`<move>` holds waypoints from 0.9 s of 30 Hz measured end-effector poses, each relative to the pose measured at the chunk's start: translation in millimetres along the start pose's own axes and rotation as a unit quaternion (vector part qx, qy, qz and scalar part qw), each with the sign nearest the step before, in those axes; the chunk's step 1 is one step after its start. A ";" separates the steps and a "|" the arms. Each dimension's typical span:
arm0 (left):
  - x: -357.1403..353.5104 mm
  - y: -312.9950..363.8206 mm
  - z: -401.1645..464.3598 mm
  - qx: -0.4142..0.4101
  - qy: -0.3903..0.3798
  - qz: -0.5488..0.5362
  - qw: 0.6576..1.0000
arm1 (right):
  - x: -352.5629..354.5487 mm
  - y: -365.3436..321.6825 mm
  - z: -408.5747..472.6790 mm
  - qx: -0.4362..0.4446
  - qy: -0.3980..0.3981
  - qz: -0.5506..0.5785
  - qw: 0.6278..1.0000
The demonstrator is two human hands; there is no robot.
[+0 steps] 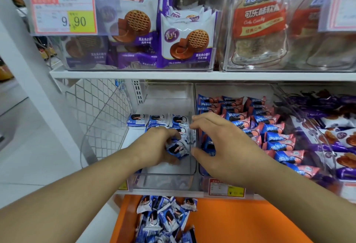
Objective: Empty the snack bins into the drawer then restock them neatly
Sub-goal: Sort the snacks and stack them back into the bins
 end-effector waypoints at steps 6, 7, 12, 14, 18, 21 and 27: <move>4.6 4.7 -11.6 -0.017 -0.057 0.019 0.998 | -0.2 0.2 -0.2 0.001 -0.001 0.003 1.000; 3.9 6.4 -13.9 -0.033 -0.074 0.043 0.996 | -0.1 0.0 -0.2 0.002 0.000 0.002 1.000; -2.9 19.0 -18.3 -0.111 -0.102 0.148 0.977 | 0.5 -0.3 -0.2 0.001 0.001 0.005 1.000; 6.0 19.0 -17.7 -0.088 -0.054 0.191 0.976 | 0.2 0.0 -0.4 0.000 0.002 0.006 1.000; 9.0 9.8 -10.5 -0.013 -0.010 0.215 0.976 | 0.2 -0.2 0.2 0.004 0.007 0.002 1.000; 6.3 3.9 -3.4 0.022 0.008 0.172 0.985 | 0.3 0.7 0.2 0.005 0.009 0.003 1.000; 22.5 -22.0 -17.8 0.067 -0.022 0.036 0.997 | -0.6 2.1 1.0 0.009 0.008 0.005 1.000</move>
Point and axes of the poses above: each hand's wrist, its own z-axis towards the middle knuckle, its own x-axis out of the back of the hand, y = z × x, the point moved 10 cm from there along z, towards the middle knuckle, and after that the axes turned 6 degrees about -y, right-handed, at the moved point
